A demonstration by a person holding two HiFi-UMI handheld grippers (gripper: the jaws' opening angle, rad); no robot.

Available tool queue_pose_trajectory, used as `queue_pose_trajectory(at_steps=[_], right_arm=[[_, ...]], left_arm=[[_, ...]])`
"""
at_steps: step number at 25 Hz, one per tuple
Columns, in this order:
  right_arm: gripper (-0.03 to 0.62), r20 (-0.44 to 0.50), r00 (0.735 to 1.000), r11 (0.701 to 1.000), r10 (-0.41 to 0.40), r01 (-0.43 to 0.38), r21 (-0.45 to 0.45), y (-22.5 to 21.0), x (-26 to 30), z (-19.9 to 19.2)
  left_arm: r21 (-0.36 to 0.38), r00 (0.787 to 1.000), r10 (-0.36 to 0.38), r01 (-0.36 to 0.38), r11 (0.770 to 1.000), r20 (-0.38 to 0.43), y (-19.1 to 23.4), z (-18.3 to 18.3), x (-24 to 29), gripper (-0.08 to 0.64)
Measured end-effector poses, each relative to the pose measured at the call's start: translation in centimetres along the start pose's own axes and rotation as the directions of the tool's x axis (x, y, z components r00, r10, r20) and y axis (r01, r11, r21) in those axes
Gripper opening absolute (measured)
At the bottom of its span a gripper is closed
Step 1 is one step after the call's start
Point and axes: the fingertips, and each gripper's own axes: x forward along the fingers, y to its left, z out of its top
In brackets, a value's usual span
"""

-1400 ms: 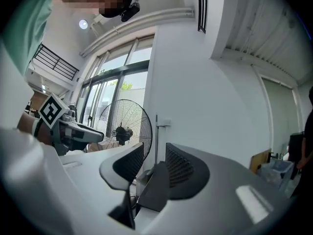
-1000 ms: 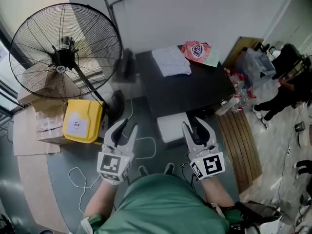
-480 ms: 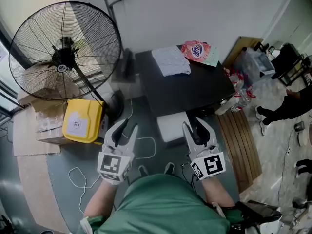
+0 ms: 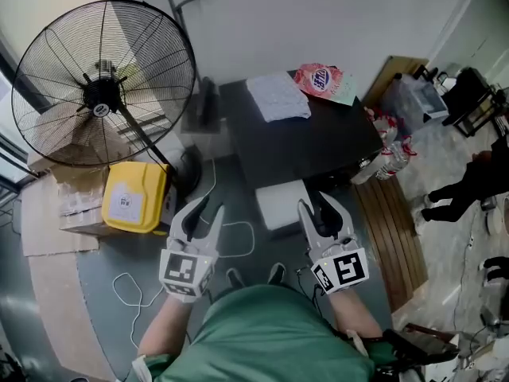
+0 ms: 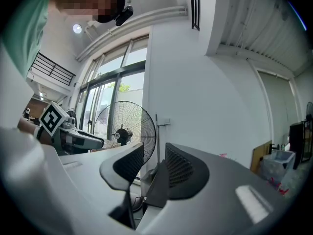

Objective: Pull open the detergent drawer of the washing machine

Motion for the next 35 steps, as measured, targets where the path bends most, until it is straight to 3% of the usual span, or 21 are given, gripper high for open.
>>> queue_pose_trajectory(at_steps=[35], right_arm=[[0.118,0.003,1.000,1.000,-0.012,0.012,0.011,0.1,-1.2,-0.5]], left_arm=[[0.009,0.999,0.013,-0.013,1.000,-0.031,-0.5,-0.8,-0.7,0.123]])
